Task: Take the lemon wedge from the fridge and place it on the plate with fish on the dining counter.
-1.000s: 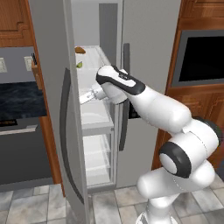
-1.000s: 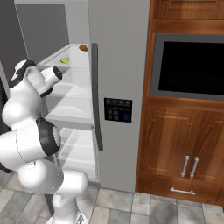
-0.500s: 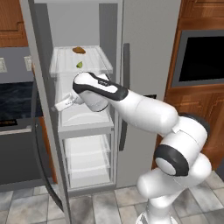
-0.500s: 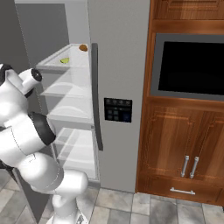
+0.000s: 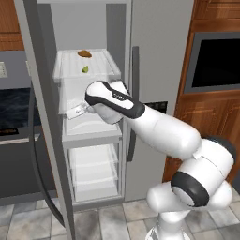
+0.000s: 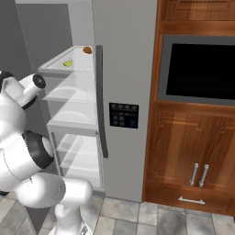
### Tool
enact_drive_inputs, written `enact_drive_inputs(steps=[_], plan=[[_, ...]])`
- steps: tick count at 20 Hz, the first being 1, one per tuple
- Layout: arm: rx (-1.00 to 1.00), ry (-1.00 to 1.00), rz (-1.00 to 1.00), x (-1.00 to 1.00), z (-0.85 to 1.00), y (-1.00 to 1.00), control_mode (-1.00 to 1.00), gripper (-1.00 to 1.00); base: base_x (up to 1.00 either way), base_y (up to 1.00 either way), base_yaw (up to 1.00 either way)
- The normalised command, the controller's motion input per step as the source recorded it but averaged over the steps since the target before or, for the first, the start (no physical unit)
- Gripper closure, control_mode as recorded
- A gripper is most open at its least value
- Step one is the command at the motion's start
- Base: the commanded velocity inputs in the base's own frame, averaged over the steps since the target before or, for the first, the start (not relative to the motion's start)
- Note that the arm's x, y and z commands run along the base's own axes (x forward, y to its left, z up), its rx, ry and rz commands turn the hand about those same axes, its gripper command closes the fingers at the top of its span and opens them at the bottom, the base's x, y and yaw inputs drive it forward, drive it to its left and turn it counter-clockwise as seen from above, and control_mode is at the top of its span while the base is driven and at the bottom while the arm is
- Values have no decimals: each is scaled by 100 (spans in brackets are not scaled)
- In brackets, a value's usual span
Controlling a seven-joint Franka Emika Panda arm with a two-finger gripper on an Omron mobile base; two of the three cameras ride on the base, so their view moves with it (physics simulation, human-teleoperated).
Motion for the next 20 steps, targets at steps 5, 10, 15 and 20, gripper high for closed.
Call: enact_drive_inputs(steps=[5, 10, 15, 20], plan=[[0, 21, -51, -72, 5, -80, -100, -100, 0, 0, 0], [-4, 28, -50, -56, 0, -88, -100, -100, 0, 0, 0], [-15, 31, -48, -44, 0, -87, -100, -100, 0, 0, 0], [-11, 32, -39, -31, 9, -88, -100, -100, 0, 0, 0]])
